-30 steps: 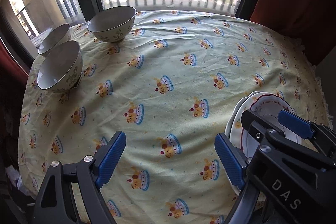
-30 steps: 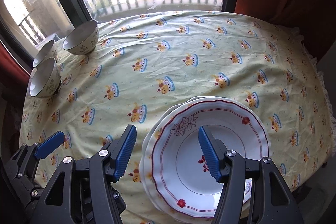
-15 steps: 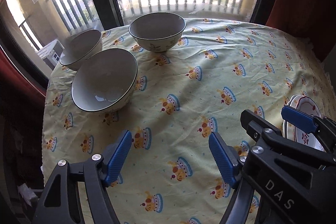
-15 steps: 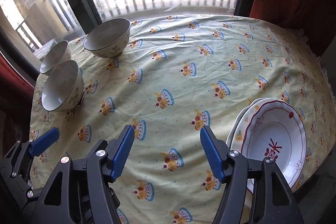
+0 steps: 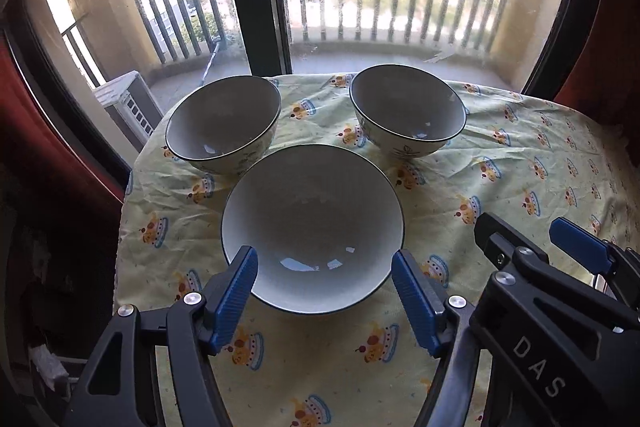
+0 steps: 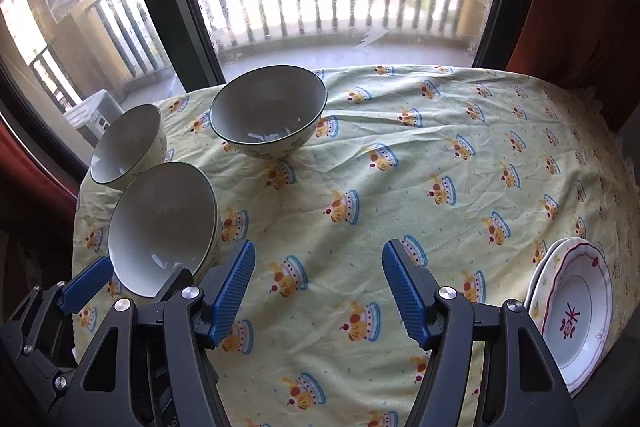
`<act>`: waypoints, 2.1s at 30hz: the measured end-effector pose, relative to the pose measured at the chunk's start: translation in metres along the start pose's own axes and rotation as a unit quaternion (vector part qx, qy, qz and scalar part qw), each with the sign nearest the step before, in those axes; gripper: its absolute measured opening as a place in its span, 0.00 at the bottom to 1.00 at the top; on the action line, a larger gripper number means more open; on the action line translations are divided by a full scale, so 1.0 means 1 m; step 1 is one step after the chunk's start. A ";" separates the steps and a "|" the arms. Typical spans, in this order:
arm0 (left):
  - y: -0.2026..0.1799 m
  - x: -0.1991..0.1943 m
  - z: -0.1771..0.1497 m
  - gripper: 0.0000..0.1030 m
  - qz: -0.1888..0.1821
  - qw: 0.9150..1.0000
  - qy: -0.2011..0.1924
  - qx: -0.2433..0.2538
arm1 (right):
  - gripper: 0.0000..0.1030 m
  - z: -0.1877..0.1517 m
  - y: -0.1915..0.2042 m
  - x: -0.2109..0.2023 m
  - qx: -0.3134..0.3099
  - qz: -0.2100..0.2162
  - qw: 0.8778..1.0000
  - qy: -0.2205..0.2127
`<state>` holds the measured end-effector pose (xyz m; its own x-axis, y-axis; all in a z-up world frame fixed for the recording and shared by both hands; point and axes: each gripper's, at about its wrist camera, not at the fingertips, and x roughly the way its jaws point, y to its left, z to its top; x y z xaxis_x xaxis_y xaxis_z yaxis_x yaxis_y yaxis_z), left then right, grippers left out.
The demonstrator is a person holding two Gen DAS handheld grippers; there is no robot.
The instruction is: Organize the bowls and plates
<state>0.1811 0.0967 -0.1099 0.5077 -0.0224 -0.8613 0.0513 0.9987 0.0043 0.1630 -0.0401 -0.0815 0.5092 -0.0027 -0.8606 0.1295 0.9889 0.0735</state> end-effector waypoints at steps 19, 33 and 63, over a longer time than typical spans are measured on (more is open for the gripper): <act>0.057 0.071 0.012 0.41 0.027 0.997 0.040 -0.054 | 0.37 0.019 0.066 0.066 -0.028 0.023 0.999 0.037; 0.054 0.075 0.009 0.17 0.034 0.997 0.050 -0.046 | 0.17 0.021 0.071 0.079 -0.040 0.041 0.997 0.052; -0.044 0.005 -0.043 0.17 -0.020 0.999 0.046 0.002 | 0.17 -0.027 -0.034 -0.003 0.009 0.010 0.999 0.048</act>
<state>0.1449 0.0544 -0.1360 0.4237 -0.0582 -0.9039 0.0744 0.9968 -0.0293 0.1335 -0.0702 -0.0950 0.4278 0.0331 -0.9033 0.1353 0.9857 0.1002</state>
